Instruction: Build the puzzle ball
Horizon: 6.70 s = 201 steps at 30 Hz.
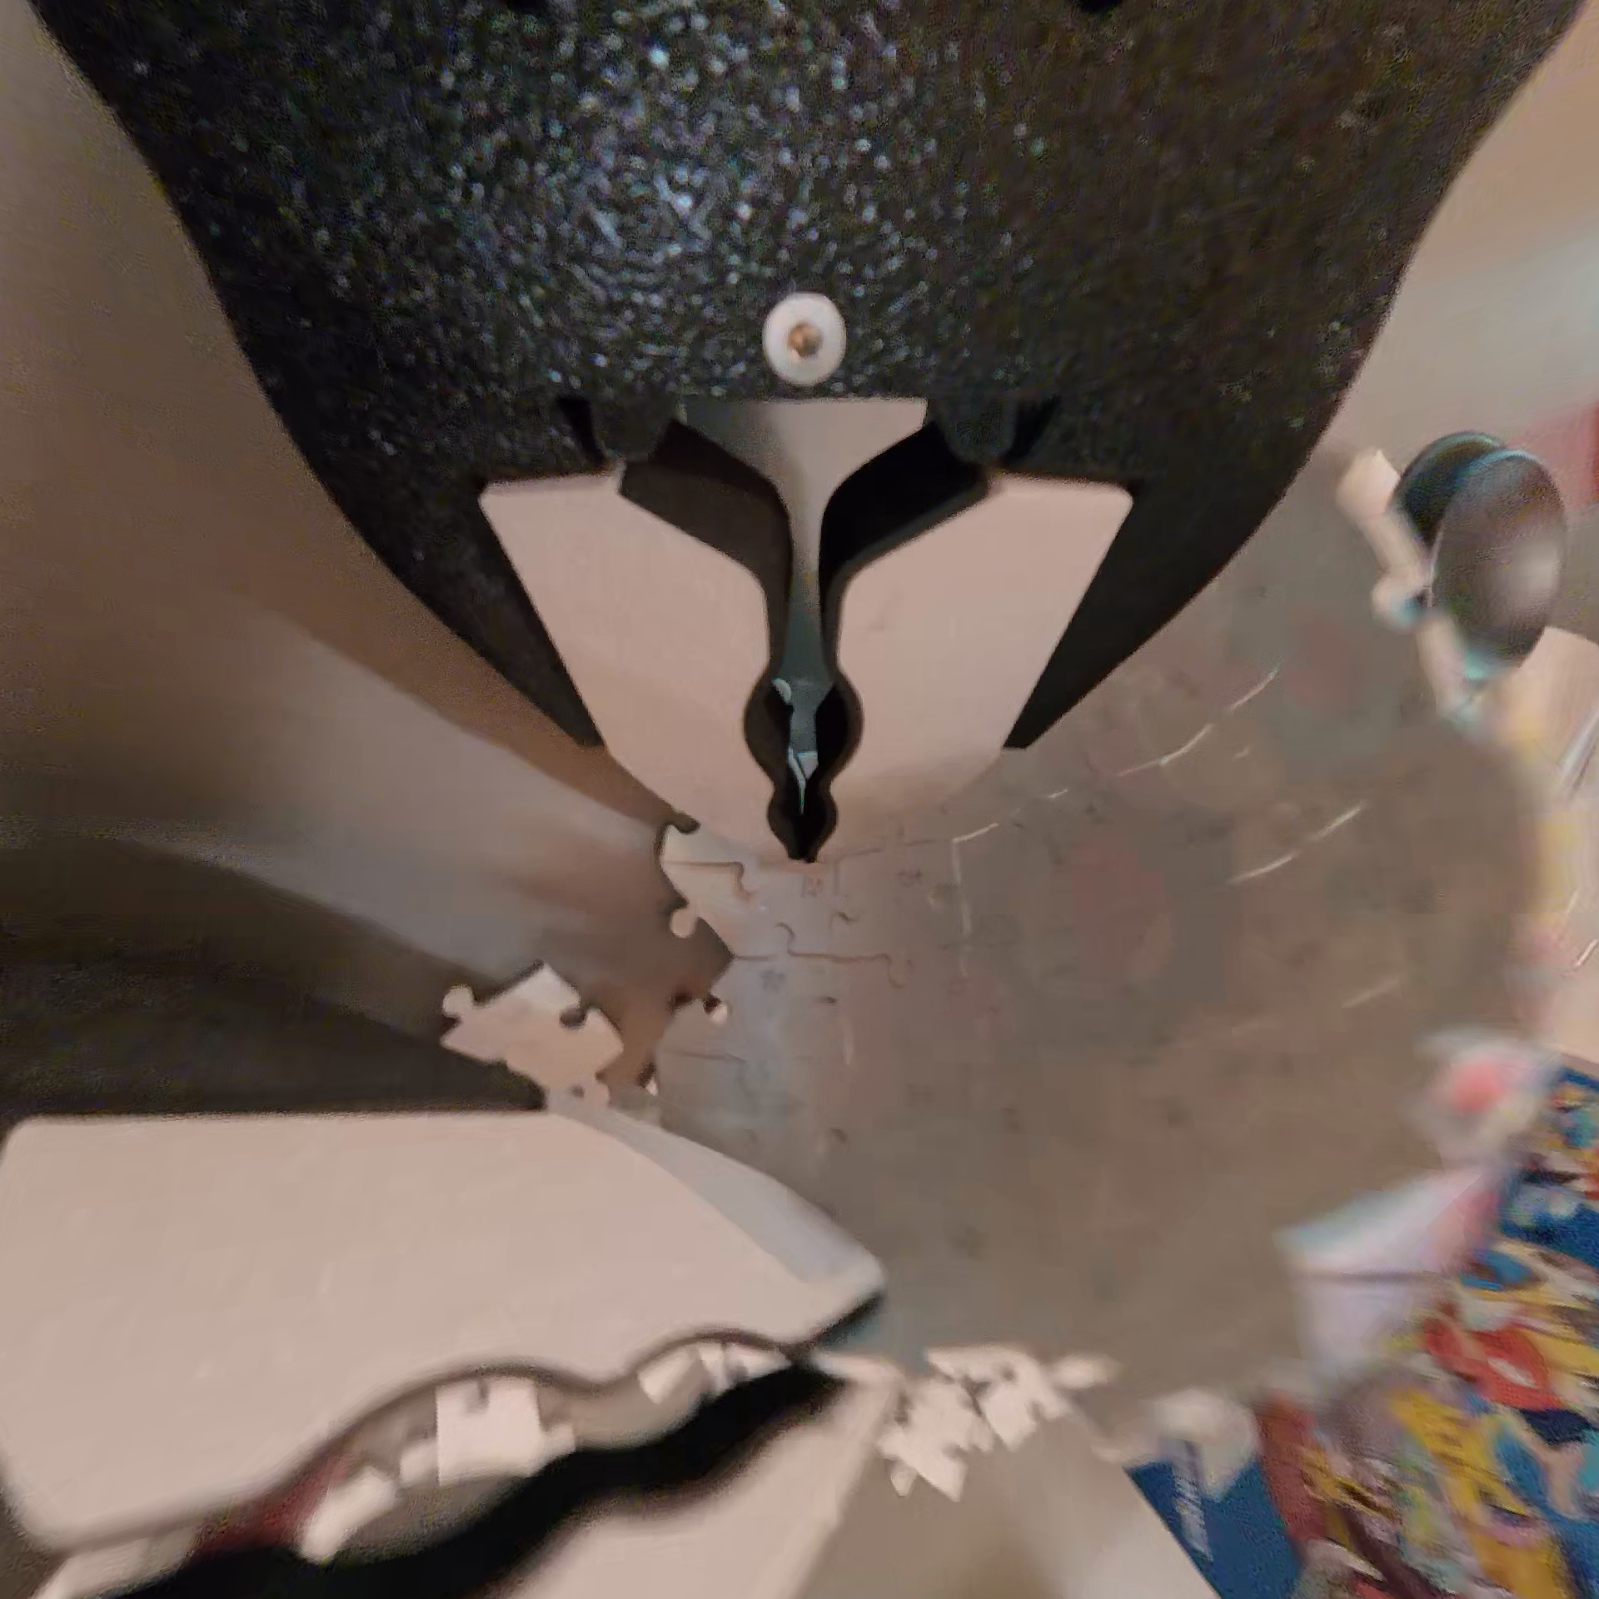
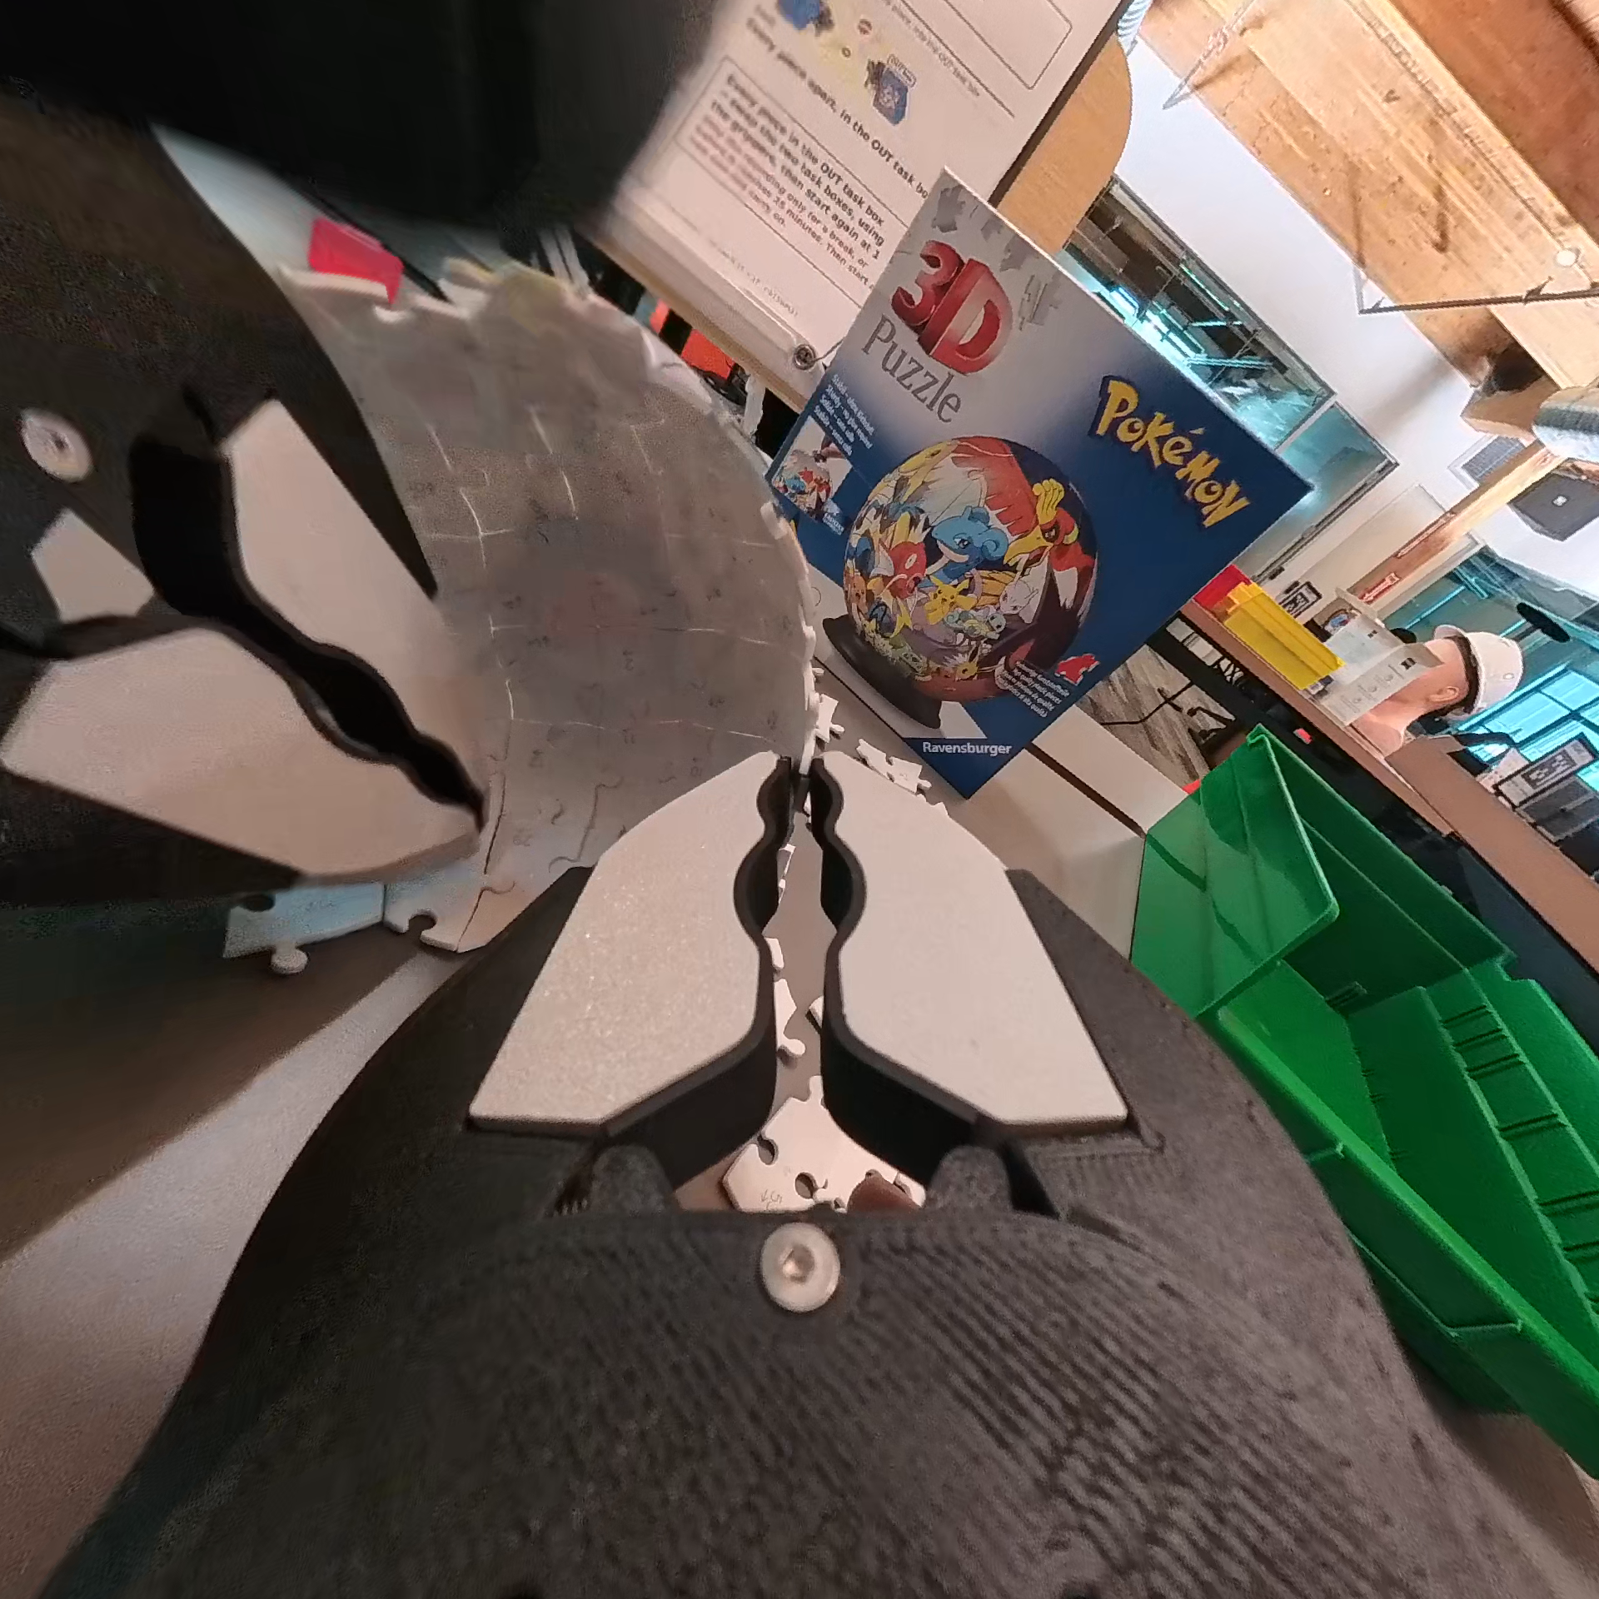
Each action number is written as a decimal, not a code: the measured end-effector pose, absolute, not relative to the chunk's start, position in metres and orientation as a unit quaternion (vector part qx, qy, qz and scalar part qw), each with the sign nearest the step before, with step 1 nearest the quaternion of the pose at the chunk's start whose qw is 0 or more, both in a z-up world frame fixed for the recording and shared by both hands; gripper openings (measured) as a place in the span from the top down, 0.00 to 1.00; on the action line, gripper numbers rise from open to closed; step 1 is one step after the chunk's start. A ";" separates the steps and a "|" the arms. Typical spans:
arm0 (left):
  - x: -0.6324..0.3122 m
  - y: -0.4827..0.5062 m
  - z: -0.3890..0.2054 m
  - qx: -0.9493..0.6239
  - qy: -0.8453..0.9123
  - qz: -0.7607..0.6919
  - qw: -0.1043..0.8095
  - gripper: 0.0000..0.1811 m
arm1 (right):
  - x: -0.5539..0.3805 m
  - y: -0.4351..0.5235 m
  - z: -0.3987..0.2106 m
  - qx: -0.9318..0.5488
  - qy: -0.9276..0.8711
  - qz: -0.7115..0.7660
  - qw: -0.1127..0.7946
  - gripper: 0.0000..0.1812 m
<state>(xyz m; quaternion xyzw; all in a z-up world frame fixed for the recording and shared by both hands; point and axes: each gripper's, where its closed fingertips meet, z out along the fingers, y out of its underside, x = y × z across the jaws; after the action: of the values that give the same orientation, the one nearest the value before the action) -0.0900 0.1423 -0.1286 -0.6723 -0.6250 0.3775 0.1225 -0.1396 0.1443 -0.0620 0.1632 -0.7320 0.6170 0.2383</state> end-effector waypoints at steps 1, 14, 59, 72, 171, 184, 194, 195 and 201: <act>-0.090 0.141 -0.122 -0.656 -0.631 0.390 0.137 1.00 | -0.140 0.144 -0.062 0.164 -0.732 0.617 0.239 0.98; -0.086 0.139 -0.131 -0.680 -0.620 0.385 0.075 1.00 | -0.140 0.144 -0.062 0.164 -0.732 0.617 0.239 0.97; -0.066 0.140 -0.129 -0.697 -0.608 0.377 0.047 1.00 | -0.139 0.146 -0.063 0.166 -0.731 0.616 0.241 0.97; -0.063 0.144 -0.125 -0.699 -0.583 0.410 0.059 1.00 | -0.139 0.146 -0.063 0.165 -0.731 0.616 0.241 0.97; -0.062 0.152 -0.129 -0.844 -0.355 0.401 -0.033 0.85 | -0.137 0.145 -0.062 0.169 -0.728 0.620 0.239 0.98; -0.063 0.153 -0.137 -0.886 -0.246 0.381 -0.098 0.96 | -0.137 0.145 -0.062 0.170 -0.728 0.620 0.238 0.98; -0.063 0.152 -0.137 -0.906 -0.178 0.361 -0.129 0.98 | -0.137 0.145 -0.062 0.170 -0.728 0.621 0.238 0.98; -0.063 0.152 -0.136 -0.908 -0.173 0.358 -0.131 0.98 | -0.137 0.145 -0.062 0.170 -0.727 0.621 0.238 0.98; -0.062 0.153 -0.136 -0.923 -0.130 0.333 -0.144 0.98 | -0.137 0.145 -0.062 0.170 -0.728 0.620 0.238 0.98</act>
<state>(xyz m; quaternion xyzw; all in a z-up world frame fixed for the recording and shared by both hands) -0.0620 0.1526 -0.1361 -0.9228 -0.1303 0.3329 -0.1441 -0.1369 0.1446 -0.0617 0.1705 -0.7277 0.6202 0.2380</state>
